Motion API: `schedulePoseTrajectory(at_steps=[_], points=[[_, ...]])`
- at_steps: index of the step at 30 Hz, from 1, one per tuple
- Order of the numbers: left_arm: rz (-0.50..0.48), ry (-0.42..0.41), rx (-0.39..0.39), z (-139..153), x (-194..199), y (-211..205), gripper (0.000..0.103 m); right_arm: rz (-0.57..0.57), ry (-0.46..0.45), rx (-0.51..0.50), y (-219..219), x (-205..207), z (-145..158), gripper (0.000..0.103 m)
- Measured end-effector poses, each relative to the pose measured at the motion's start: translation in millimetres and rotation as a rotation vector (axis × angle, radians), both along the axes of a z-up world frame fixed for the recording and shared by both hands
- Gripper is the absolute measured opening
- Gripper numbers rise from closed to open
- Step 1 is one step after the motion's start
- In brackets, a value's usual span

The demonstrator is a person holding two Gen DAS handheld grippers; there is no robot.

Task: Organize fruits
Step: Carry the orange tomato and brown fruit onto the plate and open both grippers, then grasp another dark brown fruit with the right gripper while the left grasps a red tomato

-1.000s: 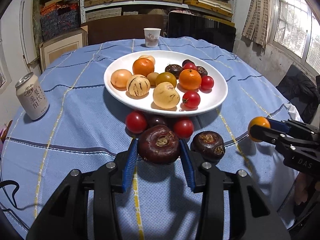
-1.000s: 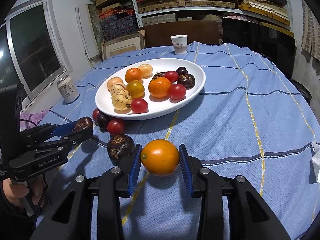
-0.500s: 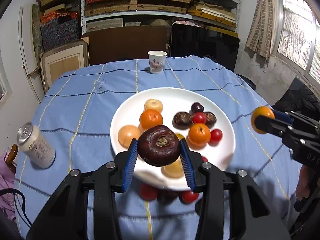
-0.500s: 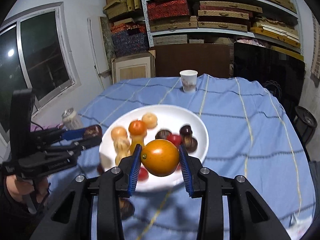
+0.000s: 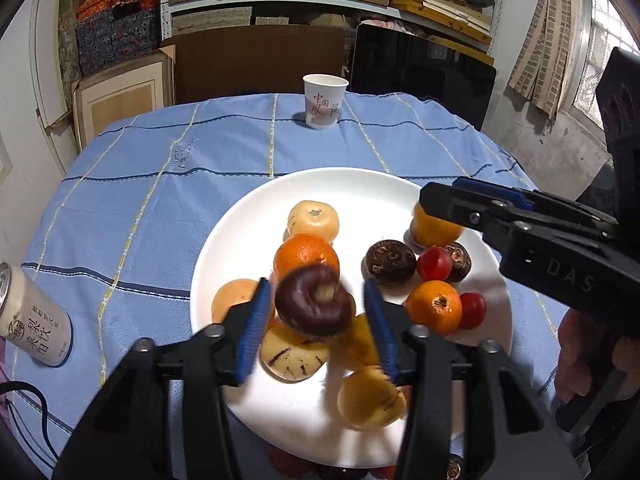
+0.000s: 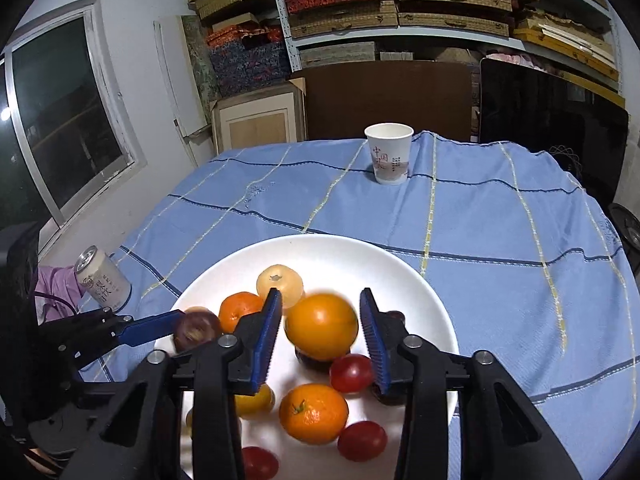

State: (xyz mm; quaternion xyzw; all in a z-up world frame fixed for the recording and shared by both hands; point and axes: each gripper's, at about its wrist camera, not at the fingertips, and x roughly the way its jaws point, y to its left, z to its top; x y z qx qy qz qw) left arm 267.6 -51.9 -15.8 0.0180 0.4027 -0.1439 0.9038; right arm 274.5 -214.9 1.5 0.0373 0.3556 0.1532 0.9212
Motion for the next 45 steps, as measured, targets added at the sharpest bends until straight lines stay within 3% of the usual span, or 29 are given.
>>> schedulePoseTrajectory(at_steps=[4,8,11,19,23,30,38,39,40,45], points=[[0.019,-0.069,-0.009,12.8,-11.4,7.1,0.079,-0.008,-0.021,0.016,-3.4,-8.6,5.6,0.046],[0.037,-0.109,-0.018,27.5,-31.1,18.1,0.082,-0.024,-0.021,0.031,-10.3,-27.2,12.1,0.046],[0.049,-0.129,-0.024,28.9,-55.5,31.6,0.09,0.002,-0.023,0.033,-11.6,-58.5,13.9,0.046],[0.068,-0.096,0.016,2.0,-110.2,62.7,0.091,0.096,0.049,-0.025,2.1,-138.3,-20.8,0.046],[0.079,-0.04,0.021,-20.2,-121.6,74.9,0.092,0.127,0.106,-0.045,14.2,-164.5,-44.1,0.048],[0.051,-0.006,0.036,-44.9,-131.7,71.3,0.092,0.148,0.144,-0.113,43.9,-173.0,-65.4,0.053],[0.078,0.017,-0.021,-46.6,-125.7,82.6,0.092,0.113,0.179,-0.138,57.4,-156.6,-75.8,0.053],[0.077,0.017,-0.023,-46.3,-125.6,82.3,0.092,0.111,0.175,-0.139,57.6,-156.3,-76.0,0.053],[0.075,0.017,-0.021,-46.6,-125.9,81.6,0.092,0.107,0.17,-0.145,57.9,-156.9,-75.9,0.044],[0.063,0.013,-0.006,-46.9,-126.8,77.4,0.092,0.09,0.145,-0.15,52.6,-167.6,-71.7,0.043]])
